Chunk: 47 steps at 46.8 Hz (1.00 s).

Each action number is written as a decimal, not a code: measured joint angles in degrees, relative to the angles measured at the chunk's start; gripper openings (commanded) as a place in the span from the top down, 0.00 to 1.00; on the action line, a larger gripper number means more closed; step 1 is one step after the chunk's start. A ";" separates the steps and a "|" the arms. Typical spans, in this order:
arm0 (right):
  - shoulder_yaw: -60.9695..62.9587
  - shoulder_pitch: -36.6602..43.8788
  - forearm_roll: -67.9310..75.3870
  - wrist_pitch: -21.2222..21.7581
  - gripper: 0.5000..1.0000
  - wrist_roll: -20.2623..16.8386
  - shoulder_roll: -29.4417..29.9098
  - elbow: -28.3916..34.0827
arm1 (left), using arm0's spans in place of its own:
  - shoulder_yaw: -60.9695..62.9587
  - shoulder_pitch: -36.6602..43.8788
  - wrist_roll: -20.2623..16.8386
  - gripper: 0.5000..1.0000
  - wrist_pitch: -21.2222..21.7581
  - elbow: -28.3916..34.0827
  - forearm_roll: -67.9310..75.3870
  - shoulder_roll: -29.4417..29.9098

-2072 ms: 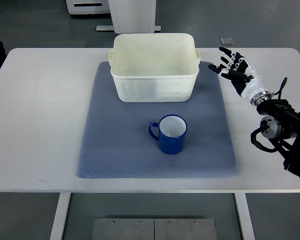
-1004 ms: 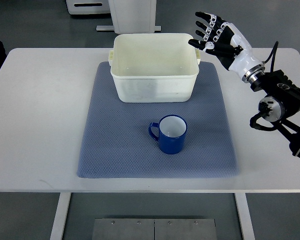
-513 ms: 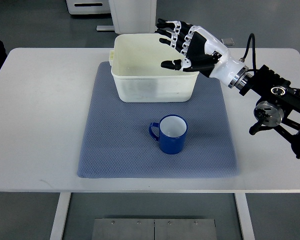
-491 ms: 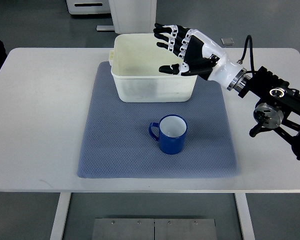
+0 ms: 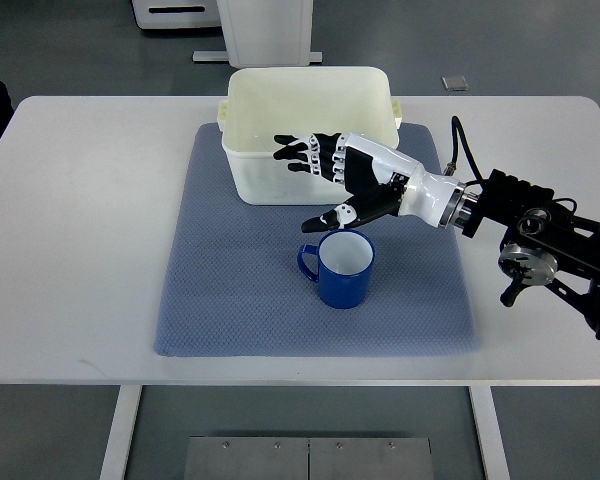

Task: Place cup in box with right hand
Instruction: 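Lower the right hand onto the blue mug's rim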

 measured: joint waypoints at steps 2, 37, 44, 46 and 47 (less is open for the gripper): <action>-0.21 -0.11 -0.33 0.00 0.00 0.10 0.00 -0.20 | 0.00 0.00 0.00 0.00 0.00 0.00 0.00 0.00; -5.89 -1.98 -2.75 -0.03 0.00 4.82 0.35 -7.69 | 0.00 0.00 0.00 0.00 0.00 0.00 0.00 0.00; -6.02 -2.50 -2.75 -0.01 0.00 4.88 0.41 -7.62 | -0.01 0.00 0.00 0.00 0.00 0.00 0.00 0.00; -6.10 -2.64 -2.75 -0.02 0.00 4.96 0.43 -7.61 | -0.01 0.00 0.00 0.00 0.00 0.00 0.00 0.00; -6.20 -2.73 -2.75 -0.02 0.00 5.04 0.43 -7.60 | -0.01 0.00 0.00 0.00 0.00 0.00 0.00 0.00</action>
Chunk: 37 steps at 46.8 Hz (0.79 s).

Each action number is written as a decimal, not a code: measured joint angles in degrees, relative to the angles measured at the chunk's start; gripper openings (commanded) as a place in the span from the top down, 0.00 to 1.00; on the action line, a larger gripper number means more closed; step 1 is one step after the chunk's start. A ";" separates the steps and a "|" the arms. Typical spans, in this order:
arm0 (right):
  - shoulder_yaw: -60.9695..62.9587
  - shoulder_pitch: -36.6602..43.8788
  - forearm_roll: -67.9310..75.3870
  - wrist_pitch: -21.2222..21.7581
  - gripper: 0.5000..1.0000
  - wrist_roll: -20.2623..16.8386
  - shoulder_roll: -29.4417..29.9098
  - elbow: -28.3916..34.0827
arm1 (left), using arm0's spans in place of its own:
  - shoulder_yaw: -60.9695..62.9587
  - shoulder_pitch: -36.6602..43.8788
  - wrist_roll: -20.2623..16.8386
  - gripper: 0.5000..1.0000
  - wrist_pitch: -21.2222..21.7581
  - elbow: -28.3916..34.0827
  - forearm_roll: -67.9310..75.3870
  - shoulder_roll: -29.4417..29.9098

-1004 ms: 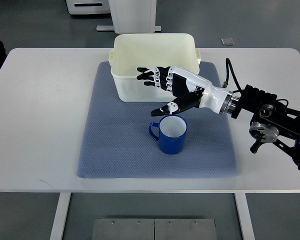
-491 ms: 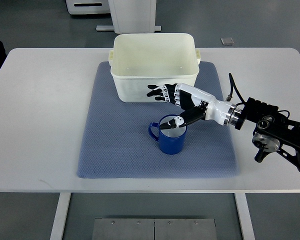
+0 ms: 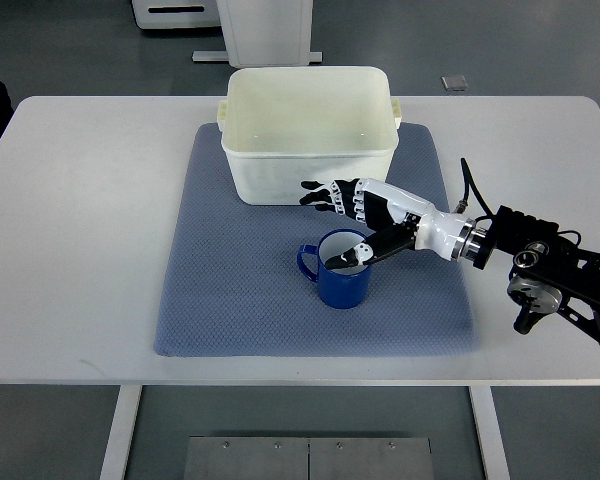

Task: Place cup in box with right hand
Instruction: 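Lower the right hand onto the blue mug's rim, then close the right hand's fingers around the blue mug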

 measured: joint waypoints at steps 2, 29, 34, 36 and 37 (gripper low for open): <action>-0.29 -0.18 0.00 0.00 0.00 0.25 0.00 0.00 | 0.00 0.00 0.00 0.00 0.00 0.00 0.00 0.00; -2.15 -1.53 0.00 -0.16 0.00 1.89 0.19 -0.60 | 0.02 0.00 0.00 0.00 0.00 0.00 0.00 0.00; -2.23 -1.71 0.00 -0.18 0.00 1.90 0.55 -0.81 | 0.02 0.00 0.00 0.00 0.00 0.00 0.00 0.00; -2.26 -1.98 0.00 -0.18 0.00 1.90 0.67 -1.09 | 0.02 0.00 0.00 0.00 0.00 0.00 0.00 0.00; -2.26 -2.08 0.00 -0.18 0.00 1.90 0.71 -1.26 | 0.01 0.00 0.00 0.00 0.00 0.00 0.00 0.00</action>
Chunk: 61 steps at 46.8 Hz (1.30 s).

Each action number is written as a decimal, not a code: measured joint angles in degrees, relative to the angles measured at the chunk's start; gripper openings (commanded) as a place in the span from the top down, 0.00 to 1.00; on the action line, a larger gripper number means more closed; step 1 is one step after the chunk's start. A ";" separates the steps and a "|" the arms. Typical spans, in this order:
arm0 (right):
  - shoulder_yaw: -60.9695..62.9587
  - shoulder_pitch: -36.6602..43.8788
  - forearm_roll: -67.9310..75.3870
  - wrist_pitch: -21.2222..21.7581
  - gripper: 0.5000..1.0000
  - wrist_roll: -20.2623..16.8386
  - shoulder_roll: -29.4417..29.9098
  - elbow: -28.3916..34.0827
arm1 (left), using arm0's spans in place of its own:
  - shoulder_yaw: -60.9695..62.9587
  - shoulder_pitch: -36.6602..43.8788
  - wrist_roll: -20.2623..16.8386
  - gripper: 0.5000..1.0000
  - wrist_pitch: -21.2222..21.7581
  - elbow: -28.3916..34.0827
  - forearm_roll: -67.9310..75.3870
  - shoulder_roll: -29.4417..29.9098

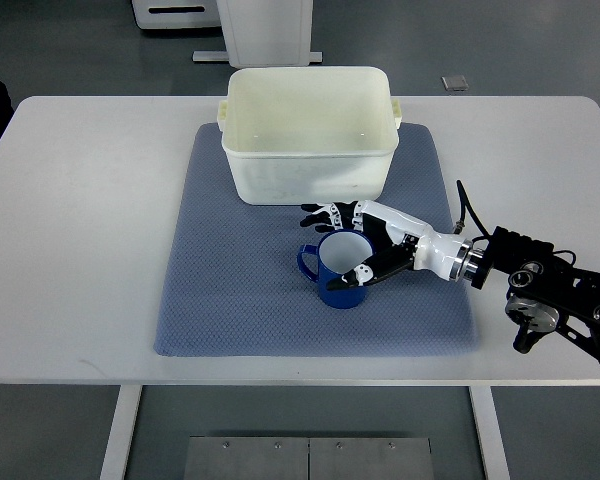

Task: Place cup in box with right hand
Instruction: 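Close the right hand's fingers around the blue mug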

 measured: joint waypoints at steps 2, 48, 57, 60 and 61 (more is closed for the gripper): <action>0.00 -0.13 0.00 0.00 0.00 0.00 0.14 -0.32 | 0.00 0.00 0.00 0.00 0.00 0.00 0.00 0.00; 0.00 -3.15 0.00 -0.09 0.28 1.24 3.70 -7.53 | 0.00 0.00 0.00 0.00 0.00 0.00 0.00 0.00; -1.30 -3.17 0.00 -0.22 1.00 3.91 3.58 -7.61 | 0.00 0.00 0.00 0.00 0.00 0.00 0.00 0.00; -1.34 -3.17 0.03 -1.10 1.00 4.00 4.11 -8.39 | 0.00 0.00 0.00 0.00 0.00 0.00 0.00 0.00; -1.35 -3.13 0.04 -1.20 1.00 4.07 4.26 -8.55 | 0.00 0.00 0.00 0.00 0.00 0.00 0.00 0.00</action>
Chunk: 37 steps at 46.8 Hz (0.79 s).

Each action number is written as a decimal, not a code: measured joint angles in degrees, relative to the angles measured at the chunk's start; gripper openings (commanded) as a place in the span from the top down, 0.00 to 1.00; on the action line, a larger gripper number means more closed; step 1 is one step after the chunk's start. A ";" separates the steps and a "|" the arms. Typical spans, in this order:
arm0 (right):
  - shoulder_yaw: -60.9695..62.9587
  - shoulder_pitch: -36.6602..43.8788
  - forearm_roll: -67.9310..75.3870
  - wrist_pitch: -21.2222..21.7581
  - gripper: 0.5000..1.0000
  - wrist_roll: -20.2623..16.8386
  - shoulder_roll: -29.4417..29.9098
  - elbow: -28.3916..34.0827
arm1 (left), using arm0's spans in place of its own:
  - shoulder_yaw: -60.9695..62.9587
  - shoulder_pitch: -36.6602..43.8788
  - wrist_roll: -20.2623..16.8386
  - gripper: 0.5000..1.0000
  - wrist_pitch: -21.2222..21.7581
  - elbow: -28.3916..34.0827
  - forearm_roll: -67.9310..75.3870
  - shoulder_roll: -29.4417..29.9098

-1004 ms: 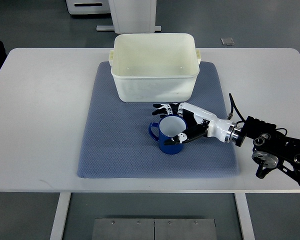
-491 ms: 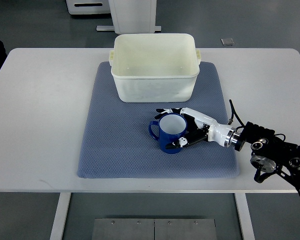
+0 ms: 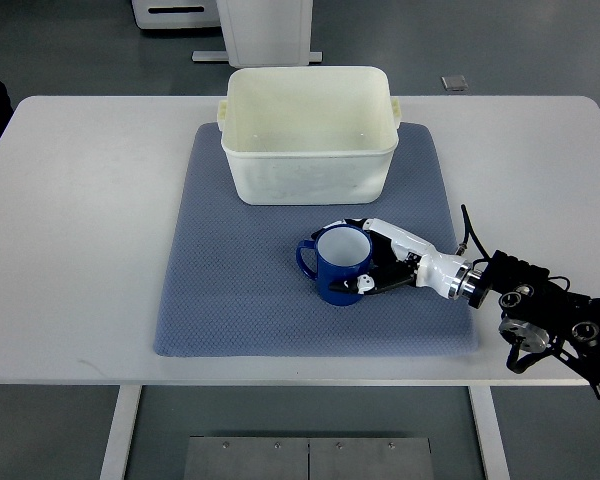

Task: Place cup in box with right hand
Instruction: 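Close the right hand's fingers around the blue mug, then lift the blue mug with the right hand above the white box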

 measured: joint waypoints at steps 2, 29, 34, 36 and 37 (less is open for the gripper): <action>-0.03 0.07 0.03 -0.07 1.00 0.06 0.09 -0.24 | 0.00 0.00 0.00 0.00 0.00 0.00 0.00 0.00; 5.57 6.03 0.59 4.15 1.00 1.35 -8.02 8.55 | 0.00 0.00 0.00 0.00 0.00 0.00 0.00 0.00; 7.97 7.78 0.59 4.41 1.00 -0.05 -9.07 9.18 | 0.00 -0.01 0.01 0.00 0.00 0.00 0.00 0.00; 9.29 8.53 0.62 4.61 1.00 -1.03 -9.17 9.19 | 0.00 0.00 0.00 0.00 0.00 0.00 0.00 0.00; 9.87 8.82 0.62 4.75 1.00 -1.56 -9.17 9.18 | 0.00 0.00 0.01 0.00 0.00 0.00 0.00 0.00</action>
